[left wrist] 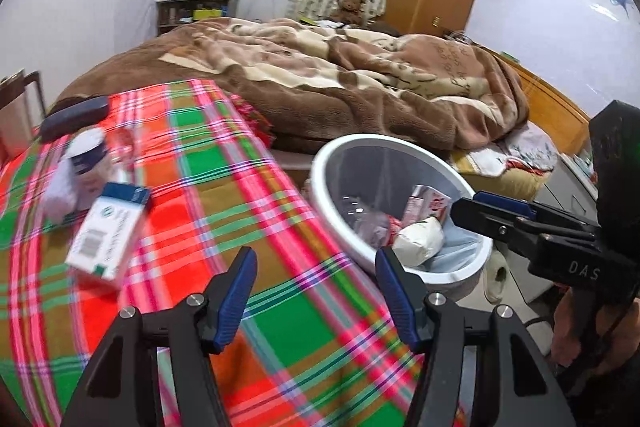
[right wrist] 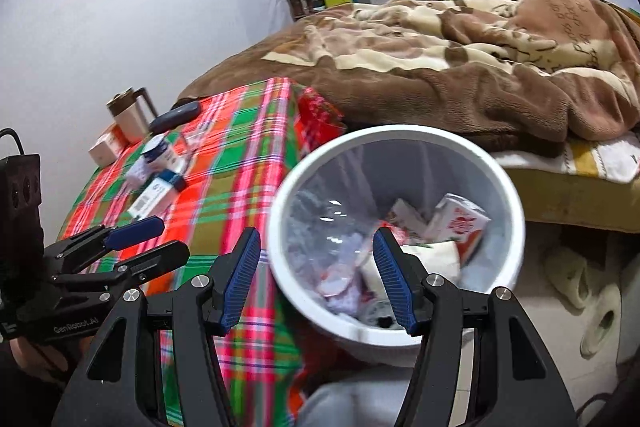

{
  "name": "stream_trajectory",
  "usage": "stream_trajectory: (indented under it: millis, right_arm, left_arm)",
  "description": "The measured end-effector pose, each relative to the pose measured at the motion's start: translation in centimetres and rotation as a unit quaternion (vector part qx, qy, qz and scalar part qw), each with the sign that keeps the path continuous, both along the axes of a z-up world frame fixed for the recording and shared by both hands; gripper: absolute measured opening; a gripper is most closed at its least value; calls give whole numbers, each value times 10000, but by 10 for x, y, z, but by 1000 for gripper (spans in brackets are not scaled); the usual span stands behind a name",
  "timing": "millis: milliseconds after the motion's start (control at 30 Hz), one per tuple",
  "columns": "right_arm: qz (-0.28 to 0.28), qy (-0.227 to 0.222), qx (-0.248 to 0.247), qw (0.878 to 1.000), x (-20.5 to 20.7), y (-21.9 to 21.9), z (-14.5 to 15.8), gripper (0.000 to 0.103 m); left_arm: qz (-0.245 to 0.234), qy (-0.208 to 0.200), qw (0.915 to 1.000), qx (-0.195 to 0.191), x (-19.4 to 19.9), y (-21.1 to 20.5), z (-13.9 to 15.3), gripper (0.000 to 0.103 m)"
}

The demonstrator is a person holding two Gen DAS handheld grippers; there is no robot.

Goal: Collect trash
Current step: 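Move both grippers back toward the remaining trash on the cloth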

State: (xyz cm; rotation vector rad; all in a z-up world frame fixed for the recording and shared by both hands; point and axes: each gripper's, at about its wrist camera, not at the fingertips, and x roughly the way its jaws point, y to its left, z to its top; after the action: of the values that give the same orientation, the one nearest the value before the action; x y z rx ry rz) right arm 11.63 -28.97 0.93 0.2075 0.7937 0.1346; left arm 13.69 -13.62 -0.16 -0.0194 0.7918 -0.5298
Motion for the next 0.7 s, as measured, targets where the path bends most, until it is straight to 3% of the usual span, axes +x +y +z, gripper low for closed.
stream_trajectory:
  millis: [700]
  right_arm:
    - [570,252,197,9979,7,59,-3,60]
  left_arm:
    - [1110,-36,9938,90,-14,88,0,59]
